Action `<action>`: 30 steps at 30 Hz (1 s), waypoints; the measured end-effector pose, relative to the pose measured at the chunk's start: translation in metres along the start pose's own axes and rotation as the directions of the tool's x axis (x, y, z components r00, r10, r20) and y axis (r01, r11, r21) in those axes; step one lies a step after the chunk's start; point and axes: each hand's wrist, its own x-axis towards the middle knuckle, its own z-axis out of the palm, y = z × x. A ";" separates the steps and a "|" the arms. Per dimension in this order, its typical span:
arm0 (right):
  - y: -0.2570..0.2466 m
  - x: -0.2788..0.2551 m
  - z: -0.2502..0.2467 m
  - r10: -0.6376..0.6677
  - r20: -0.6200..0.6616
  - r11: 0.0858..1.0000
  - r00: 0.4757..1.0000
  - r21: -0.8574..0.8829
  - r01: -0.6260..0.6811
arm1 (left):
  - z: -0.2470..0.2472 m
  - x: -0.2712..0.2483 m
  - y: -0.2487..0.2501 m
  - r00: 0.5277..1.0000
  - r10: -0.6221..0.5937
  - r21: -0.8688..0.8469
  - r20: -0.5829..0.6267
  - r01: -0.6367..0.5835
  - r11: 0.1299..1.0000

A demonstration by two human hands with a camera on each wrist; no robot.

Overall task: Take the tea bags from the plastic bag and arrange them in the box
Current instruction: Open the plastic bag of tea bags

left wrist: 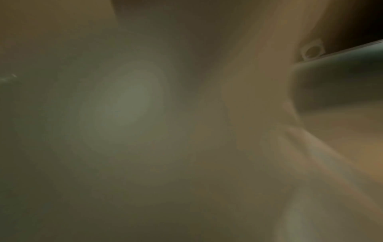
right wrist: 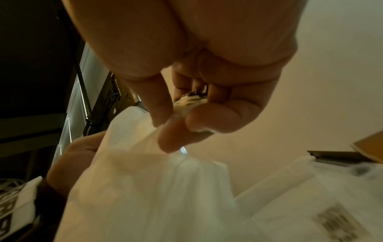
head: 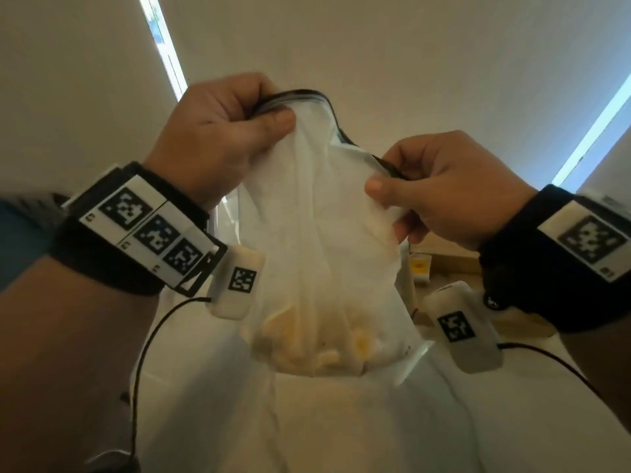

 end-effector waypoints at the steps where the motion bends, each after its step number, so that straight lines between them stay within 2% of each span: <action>1: 0.014 0.000 0.007 -0.002 -0.003 1.000 1.000 -0.008 0.002 | 0.008 -0.010 -0.013 1.000 -0.030 0.014 0.000 0.030 0.999; 4: 0.051 0.004 0.022 -0.039 -0.034 0.998 0.999 -0.056 0.037 | 0.026 -0.032 -0.045 0.999 -0.040 0.170 0.016 0.037 0.985; 6: 0.067 0.003 0.024 -0.085 -0.064 0.994 0.994 -0.081 0.079 | 0.028 -0.039 -0.058 0.999 -0.028 0.388 0.025 0.016 0.922; 9: 0.079 -0.002 0.021 -0.181 -0.142 0.983 0.973 -0.066 0.173 | 0.025 -0.043 -0.056 0.995 -0.087 0.752 0.051 0.019 0.659; 10: 0.080 -0.004 0.020 -0.209 -0.177 0.978 0.962 -0.037 0.206 | 0.026 -0.044 -0.052 0.994 -0.090 0.807 0.061 0.004 0.591; 11: 0.080 -0.005 0.019 -0.234 -0.209 0.972 0.950 -0.019 0.235 | 0.029 -0.045 -0.049 0.995 -0.032 0.819 0.093 -0.058 0.570; 12: 0.079 -0.006 0.021 -0.260 -0.233 0.965 0.937 -0.022 0.262 | 0.034 -0.046 -0.045 0.987 0.070 0.772 0.146 -0.159 0.616; 14: 0.074 -0.008 0.027 -0.318 -0.247 0.948 0.915 -0.069 0.311 | 0.051 -0.047 -0.029 0.936 0.302 0.561 0.183 -0.352 0.750; 16: 0.067 -0.011 0.033 -0.360 -0.261 0.933 0.896 -0.071 0.354 | 0.065 -0.044 -0.018 0.900 0.389 0.420 0.194 -0.435 0.797; 18: 0.058 -0.014 0.033 -0.362 -0.282 0.928 0.888 -0.016 0.373 | 0.071 -0.038 -0.011 0.896 0.397 0.354 0.201 -0.444 0.823; 21: 0.048 -0.019 0.029 -0.325 -0.269 0.923 0.907 0.119 0.366 | 0.067 -0.029 -0.007 0.901 0.386 0.290 0.195 -0.429 0.855; 25: 0.039 -0.022 0.031 -0.284 -0.245 0.891 0.927 0.290 0.349 | 0.062 -0.024 -0.006 0.928 0.333 0.302 0.166 -0.369 0.879; 30: 0.039 -0.028 0.039 -0.280 -0.297 0.879 0.913 0.304 0.368 | 0.066 -0.035 -0.007 0.933 0.345 0.263 0.104 -0.360 0.895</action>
